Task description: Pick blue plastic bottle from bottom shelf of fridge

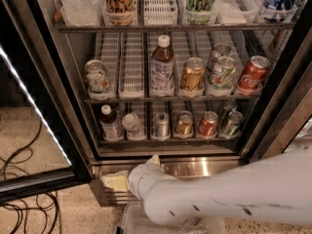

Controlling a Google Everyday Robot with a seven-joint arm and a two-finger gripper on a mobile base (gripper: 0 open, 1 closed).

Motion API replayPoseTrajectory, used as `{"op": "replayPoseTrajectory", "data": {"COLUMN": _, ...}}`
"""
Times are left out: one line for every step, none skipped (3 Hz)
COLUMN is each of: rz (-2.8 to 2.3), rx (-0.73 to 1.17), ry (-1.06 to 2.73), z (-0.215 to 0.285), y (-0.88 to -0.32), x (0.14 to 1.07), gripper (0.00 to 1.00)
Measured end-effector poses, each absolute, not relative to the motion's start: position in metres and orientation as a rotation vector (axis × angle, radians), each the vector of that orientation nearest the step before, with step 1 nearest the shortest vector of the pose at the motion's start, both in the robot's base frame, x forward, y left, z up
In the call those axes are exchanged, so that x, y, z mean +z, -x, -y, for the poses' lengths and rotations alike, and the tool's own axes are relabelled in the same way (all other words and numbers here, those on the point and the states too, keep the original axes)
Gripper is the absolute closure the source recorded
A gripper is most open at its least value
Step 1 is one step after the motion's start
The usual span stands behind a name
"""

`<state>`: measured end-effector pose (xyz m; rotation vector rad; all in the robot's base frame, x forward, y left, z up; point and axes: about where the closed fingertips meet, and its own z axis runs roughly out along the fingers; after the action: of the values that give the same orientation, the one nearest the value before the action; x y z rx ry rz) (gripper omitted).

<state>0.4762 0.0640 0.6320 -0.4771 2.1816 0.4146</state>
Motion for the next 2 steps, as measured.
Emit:
{"op": "replayPoseTrajectory", "data": {"rz": -2.138, "rx": 0.326, "ry": 0.515, "z": -0.1038, "y": -0.5062, "x": 0.643, "gripper": 0.0}}
{"op": "replayPoseTrajectory", "data": {"rz": -2.138, "rx": 0.326, "ry": 0.515, "z": -0.1037, "y": -0.5062, "x": 0.643, "gripper": 0.0}}
